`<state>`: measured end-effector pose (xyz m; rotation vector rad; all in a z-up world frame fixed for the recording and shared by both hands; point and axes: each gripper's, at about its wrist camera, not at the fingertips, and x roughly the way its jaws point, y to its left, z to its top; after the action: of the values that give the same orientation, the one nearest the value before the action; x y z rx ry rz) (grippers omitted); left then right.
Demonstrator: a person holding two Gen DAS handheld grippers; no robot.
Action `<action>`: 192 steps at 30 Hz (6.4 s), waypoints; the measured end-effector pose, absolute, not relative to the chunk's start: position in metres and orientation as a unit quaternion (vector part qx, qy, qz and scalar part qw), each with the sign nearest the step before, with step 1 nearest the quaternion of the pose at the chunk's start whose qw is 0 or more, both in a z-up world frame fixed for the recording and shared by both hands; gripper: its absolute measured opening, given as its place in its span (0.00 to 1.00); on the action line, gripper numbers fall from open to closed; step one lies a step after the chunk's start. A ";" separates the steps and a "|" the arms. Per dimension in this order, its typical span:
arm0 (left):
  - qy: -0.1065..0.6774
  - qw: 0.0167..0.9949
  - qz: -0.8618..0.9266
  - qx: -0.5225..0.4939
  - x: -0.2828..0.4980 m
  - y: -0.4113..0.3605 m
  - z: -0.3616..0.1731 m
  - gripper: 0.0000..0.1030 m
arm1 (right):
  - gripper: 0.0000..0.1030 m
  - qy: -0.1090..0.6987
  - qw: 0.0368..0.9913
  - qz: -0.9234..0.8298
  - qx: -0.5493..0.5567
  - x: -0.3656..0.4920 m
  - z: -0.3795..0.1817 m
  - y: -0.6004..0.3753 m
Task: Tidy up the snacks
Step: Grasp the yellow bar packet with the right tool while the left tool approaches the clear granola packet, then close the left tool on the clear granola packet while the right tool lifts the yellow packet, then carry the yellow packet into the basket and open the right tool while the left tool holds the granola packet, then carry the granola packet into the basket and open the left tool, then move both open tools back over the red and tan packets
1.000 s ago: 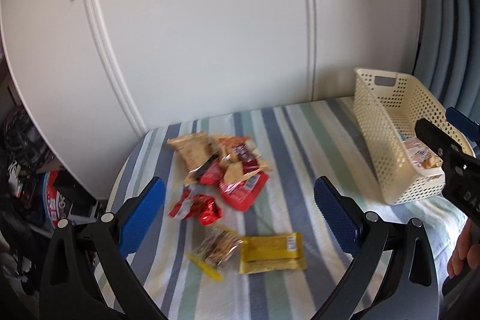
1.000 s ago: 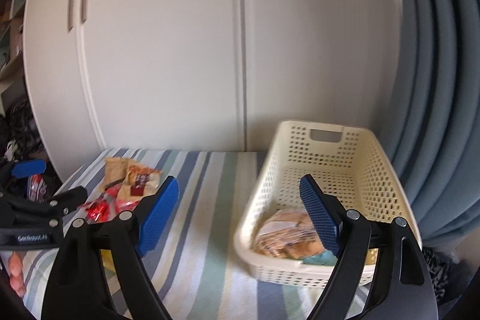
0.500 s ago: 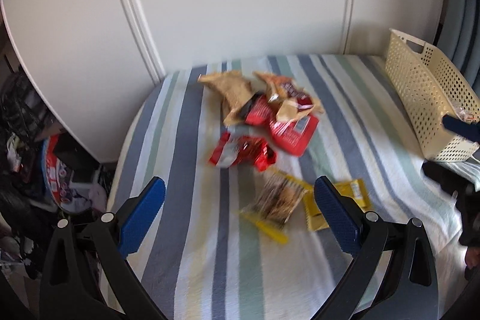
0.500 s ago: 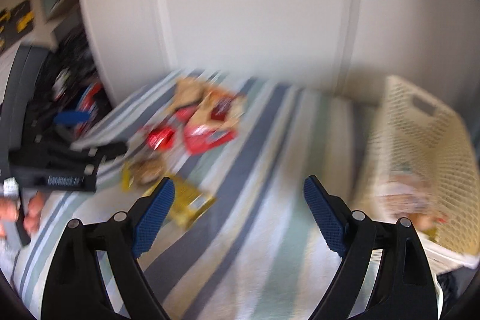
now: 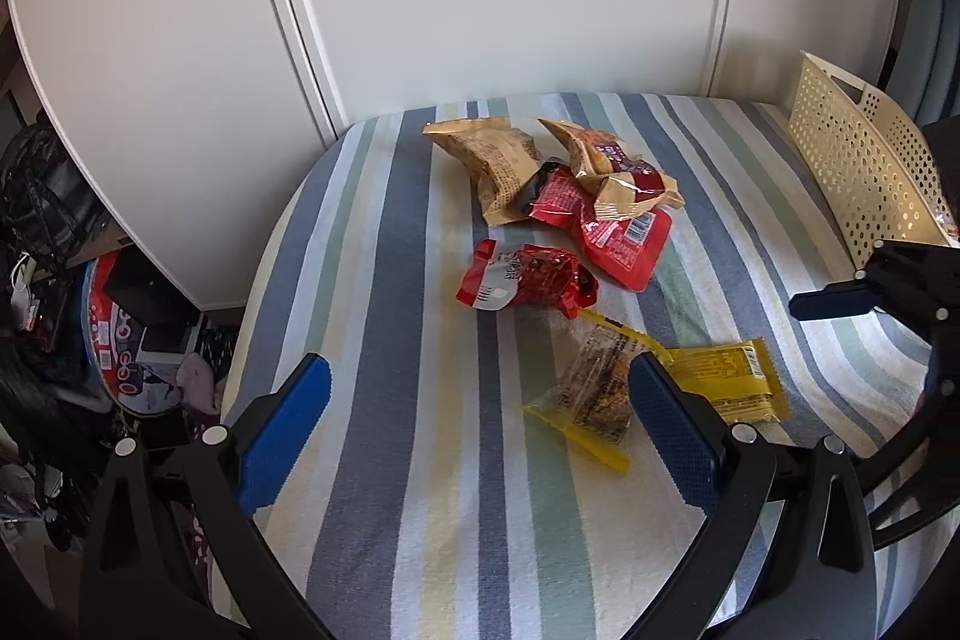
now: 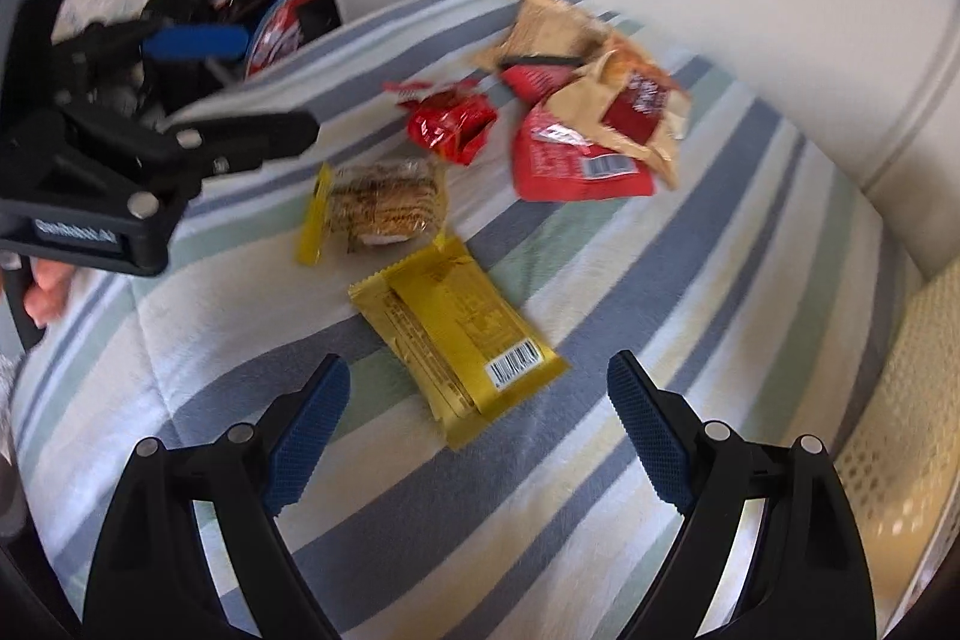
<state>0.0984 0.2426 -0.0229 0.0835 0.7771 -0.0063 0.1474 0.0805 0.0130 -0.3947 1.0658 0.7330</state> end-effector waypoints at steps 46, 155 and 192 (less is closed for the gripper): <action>0.460 0.883 -0.082 0.042 0.137 0.198 -0.058 0.61 | 0.47 0.499 0.827 0.250 -0.066 0.155 0.019 0.033; 0.261 0.927 -0.257 0.081 0.124 -0.082 0.063 0.92 | 0.86 0.226 0.922 -0.288 0.128 0.084 0.104 -0.234; 0.275 0.956 -0.100 0.016 0.117 0.034 0.046 0.98 | 0.93 0.205 0.952 -0.205 0.100 0.087 0.107 -0.198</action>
<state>0.1172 0.0340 0.0459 0.0323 0.5584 -0.2026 0.0874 -0.1983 0.1066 0.2029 0.4168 -0.4161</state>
